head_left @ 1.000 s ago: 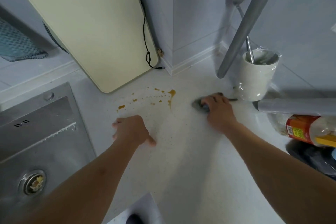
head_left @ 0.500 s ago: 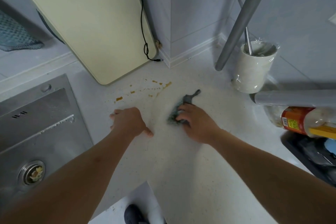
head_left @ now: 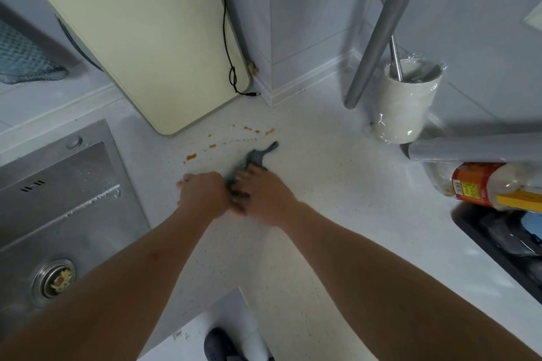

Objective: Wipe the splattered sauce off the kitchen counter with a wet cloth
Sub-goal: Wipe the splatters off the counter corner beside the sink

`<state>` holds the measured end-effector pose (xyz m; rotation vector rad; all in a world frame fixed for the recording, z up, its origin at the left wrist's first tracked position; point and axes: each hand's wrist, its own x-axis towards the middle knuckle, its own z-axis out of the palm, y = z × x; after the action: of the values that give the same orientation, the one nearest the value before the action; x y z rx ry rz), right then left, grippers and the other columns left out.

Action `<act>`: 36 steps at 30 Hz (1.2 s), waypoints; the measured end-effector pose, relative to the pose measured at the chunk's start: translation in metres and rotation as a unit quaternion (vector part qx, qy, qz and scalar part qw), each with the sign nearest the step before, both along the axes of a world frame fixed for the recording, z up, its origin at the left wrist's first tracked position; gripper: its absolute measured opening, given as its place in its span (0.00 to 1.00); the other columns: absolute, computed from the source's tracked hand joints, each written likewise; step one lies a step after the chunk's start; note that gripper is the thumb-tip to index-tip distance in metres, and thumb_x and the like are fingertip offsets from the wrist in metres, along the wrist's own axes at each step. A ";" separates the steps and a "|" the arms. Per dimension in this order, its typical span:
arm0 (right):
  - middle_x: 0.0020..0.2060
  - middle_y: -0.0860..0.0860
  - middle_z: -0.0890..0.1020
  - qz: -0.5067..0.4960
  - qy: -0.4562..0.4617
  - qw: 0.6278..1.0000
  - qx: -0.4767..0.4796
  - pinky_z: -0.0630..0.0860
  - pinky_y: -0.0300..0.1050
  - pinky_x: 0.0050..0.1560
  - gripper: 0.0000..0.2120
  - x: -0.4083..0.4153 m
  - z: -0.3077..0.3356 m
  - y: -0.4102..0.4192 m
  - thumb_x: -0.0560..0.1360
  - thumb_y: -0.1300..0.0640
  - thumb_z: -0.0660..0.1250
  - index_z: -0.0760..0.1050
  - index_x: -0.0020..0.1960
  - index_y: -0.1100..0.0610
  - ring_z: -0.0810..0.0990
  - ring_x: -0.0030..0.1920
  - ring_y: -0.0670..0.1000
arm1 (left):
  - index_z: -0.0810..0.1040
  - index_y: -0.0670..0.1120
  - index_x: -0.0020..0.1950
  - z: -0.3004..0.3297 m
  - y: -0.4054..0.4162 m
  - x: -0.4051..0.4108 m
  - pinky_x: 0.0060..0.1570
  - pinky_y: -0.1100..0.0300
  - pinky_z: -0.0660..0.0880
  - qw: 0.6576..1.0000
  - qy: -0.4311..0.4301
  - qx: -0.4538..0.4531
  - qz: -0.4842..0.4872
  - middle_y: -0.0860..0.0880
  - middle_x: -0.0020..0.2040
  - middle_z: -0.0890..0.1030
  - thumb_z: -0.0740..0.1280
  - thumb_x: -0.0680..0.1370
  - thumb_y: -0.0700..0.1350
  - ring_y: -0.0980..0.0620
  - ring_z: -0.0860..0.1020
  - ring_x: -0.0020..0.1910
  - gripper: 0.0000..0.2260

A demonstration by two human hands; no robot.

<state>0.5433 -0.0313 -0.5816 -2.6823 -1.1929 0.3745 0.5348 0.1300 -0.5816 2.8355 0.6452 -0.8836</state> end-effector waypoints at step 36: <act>0.61 0.56 0.66 -0.298 0.080 0.950 -0.035 0.77 0.53 0.55 0.25 -0.030 0.003 0.008 0.77 0.54 0.61 0.65 0.73 0.49 0.74 0.56 0.60 | 0.71 0.42 0.75 0.013 -0.003 -0.009 0.71 0.33 0.67 0.999 0.031 -0.014 0.009 0.27 0.78 0.62 0.79 0.56 0.73 0.26 0.59 0.77 0.56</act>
<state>0.5131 -0.0228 -0.5787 -2.8287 -0.2929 0.5206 0.5257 0.1270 -0.5686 2.7822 0.6582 -0.9746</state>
